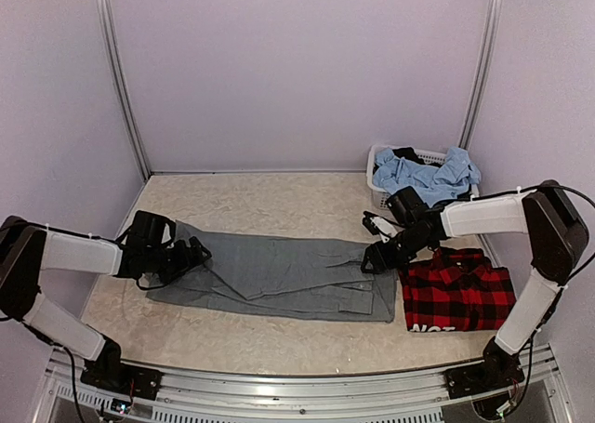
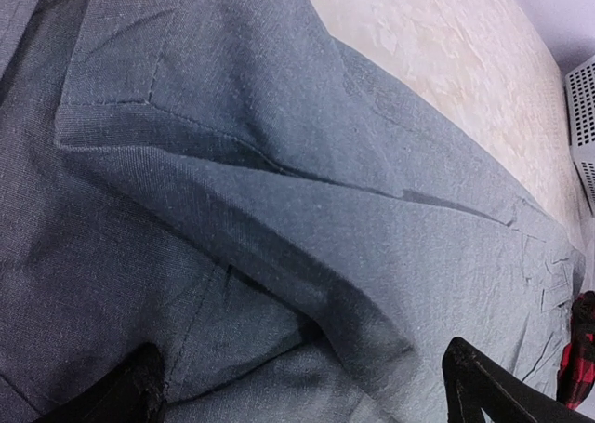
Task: Fold and stack the long sleeve shirts
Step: Rotate the rectangle-folded shirt at the center of the board.
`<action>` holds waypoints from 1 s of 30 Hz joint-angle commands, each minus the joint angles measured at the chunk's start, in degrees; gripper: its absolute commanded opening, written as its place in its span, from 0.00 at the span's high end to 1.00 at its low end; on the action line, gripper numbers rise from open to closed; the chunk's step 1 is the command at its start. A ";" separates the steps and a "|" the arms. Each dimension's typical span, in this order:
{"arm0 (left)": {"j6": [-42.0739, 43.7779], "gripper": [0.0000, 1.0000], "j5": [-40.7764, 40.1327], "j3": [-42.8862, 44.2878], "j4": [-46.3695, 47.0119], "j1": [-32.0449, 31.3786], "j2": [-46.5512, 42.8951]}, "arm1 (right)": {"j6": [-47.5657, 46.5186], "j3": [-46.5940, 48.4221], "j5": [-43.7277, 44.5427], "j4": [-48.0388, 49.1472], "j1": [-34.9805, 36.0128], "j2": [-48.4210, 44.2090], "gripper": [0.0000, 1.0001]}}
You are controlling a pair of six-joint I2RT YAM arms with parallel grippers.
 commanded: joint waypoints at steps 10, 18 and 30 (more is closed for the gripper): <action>7.81 0.01 1.03 14.52 2.06 1.27 16.00 | 2.27 -7.38 -2.51 2.87 1.49 -0.10 0.40; 8.82 0.01 3.45 24.84 3.98 1.44 26.29 | 7.98 -12.31 -1.67 4.55 6.61 -3.98 0.40; 10.77 0.01 4.53 34.95 5.67 1.34 34.37 | 20.04 -12.96 1.88 5.15 22.80 -7.77 0.40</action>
